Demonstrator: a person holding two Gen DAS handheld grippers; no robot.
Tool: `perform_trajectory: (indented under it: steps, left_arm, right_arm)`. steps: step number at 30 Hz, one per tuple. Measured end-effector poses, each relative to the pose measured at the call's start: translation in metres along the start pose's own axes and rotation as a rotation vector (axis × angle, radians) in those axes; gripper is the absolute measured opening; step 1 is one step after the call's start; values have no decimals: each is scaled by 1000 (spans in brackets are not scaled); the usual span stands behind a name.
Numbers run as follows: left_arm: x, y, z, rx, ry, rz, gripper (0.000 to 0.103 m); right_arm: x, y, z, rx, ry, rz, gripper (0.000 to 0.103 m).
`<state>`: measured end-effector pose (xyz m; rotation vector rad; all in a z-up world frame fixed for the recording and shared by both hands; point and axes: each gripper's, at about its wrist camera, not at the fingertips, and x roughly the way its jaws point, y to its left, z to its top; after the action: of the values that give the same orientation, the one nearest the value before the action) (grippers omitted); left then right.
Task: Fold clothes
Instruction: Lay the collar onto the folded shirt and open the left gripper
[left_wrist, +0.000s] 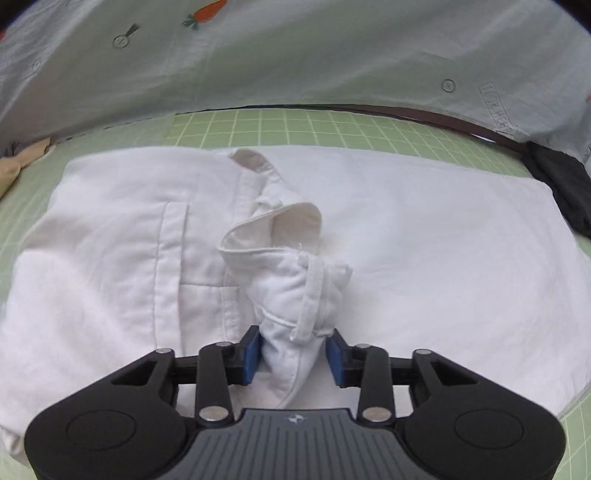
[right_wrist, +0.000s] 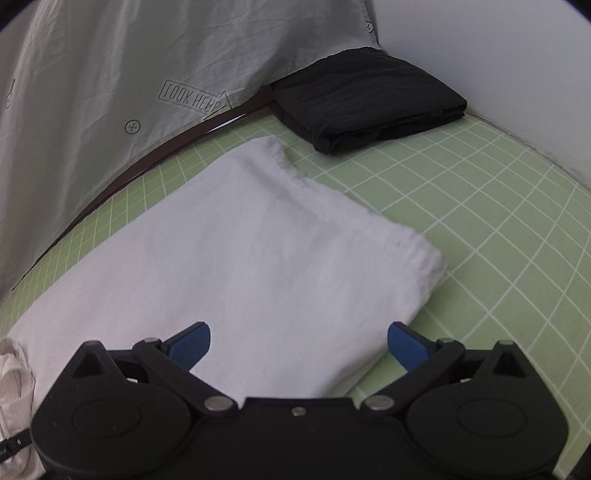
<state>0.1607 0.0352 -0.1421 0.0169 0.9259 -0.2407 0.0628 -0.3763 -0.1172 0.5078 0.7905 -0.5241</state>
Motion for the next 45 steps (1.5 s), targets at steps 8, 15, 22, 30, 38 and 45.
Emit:
perform_trajectory:
  steps: [8, 15, 22, 30, 38, 45]
  left_arm:
    - [-43, 10, 3, -125, -114, -117, 70]
    - [-41, 23, 16, -90, -82, 78, 79]
    - [-3, 31, 8, -134, 16, 134, 83]
    - [9, 17, -2, -124, 4, 253, 101]
    - [14, 19, 1, -136, 22, 260, 103]
    - [17, 21, 4, -144, 37, 255, 103]
  right_arm:
    - [27, 14, 8, -65, 43, 62, 103]
    - [34, 18, -10, -113, 110, 59, 103]
    - [32, 13, -11, -90, 103, 47, 103]
    - [26, 3, -3, -86, 44, 1, 103]
    - [38, 13, 17, -314, -58, -94, 103]
    - [74, -2, 42, -286, -22, -44, 103]
